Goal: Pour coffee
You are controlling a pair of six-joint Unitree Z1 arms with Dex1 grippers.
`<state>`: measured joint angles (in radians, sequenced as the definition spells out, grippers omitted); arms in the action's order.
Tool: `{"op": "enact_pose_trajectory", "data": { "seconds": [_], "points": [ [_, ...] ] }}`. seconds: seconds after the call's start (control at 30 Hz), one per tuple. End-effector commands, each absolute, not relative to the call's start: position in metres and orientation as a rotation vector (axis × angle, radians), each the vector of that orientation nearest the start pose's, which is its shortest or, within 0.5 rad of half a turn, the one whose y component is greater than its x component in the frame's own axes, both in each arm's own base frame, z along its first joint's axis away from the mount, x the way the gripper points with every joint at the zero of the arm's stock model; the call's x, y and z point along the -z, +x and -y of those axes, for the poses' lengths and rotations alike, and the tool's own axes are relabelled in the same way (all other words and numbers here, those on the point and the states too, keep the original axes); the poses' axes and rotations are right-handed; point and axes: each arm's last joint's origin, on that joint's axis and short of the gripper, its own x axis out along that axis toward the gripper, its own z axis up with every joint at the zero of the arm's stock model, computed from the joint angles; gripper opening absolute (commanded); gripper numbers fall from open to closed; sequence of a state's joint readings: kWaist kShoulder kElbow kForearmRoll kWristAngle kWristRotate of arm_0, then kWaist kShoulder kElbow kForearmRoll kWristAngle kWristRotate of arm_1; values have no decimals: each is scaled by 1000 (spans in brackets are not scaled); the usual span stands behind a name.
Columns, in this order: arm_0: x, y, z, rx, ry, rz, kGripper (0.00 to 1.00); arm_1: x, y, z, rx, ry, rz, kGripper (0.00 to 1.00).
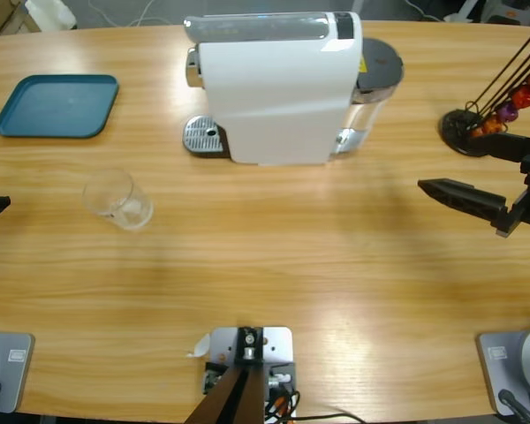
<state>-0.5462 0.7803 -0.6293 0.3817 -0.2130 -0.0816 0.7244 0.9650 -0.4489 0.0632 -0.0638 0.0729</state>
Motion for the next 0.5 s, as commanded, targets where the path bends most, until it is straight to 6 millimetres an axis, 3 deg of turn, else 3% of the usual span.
{"op": "enact_pose_trajectory", "data": {
  "seconds": [0.03, 0.33, 0.5],
  "points": [
    [-300, 63, 50, 707, 27, -609, 1000, -262, 90, -76, -607, -179, -595, 1000],
    [-312, 70, 55, 703, -17, -619, 1000, -262, 90, -75, -608, -177, -592, 1000],
    [-350, 125, 84, 686, -197, -742, 1000, -261, 91, -76, -609, -179, -598, 1000]
  ]
}}
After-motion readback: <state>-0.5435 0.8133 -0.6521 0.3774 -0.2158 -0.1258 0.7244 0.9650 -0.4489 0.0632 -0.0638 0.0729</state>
